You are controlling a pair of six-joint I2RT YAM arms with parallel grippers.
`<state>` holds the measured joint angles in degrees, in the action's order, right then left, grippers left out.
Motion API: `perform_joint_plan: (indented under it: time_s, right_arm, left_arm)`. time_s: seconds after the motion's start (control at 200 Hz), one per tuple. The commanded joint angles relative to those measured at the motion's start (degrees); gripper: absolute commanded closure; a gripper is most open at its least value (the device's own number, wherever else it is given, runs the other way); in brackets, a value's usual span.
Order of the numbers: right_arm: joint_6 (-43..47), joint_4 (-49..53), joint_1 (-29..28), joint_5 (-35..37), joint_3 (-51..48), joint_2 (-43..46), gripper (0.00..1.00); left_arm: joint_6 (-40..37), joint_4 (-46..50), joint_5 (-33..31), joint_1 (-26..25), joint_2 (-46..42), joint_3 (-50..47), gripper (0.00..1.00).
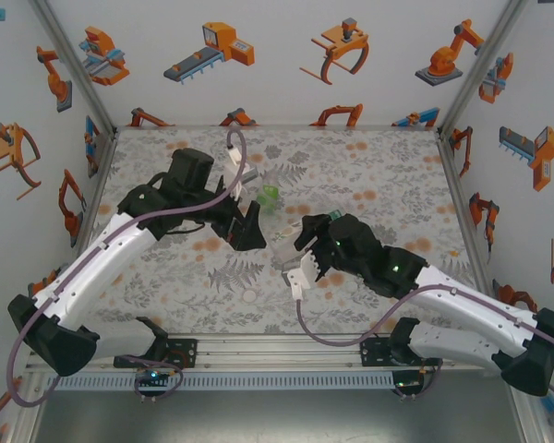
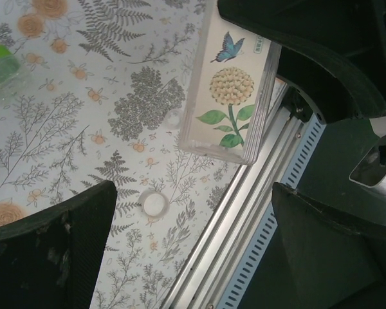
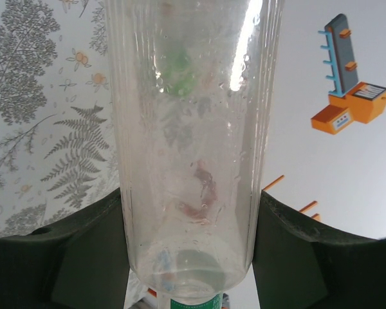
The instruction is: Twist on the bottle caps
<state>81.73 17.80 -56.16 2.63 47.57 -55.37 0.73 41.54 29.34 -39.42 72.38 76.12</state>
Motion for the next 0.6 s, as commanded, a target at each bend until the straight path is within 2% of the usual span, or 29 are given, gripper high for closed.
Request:
perform_joint_plan:
  time_s: [0.0, 0.26, 0.596]
  right_arm:
    - [3.5, -4.3, -1.4, 1.3, -0.7, 0.6, 0.59]
    - [5.2, -6.9, -4.1, 3.8, -1.1, 0.0, 0.59]
    - [6.3, -8.5, -7.3, 6.1, 0.6, -0.3, 0.59]
  left_arm:
    - [-1.9, -2.3, -0.5, -1.8, 0.7, 0.9, 0.01]
    - [-0.7, -5.1, -0.2, -5.5, 3.9, 1.3, 0.01]
    - [-0.7, -6.4, 2.3, -7.4, 7.7, 1.3, 0.03]
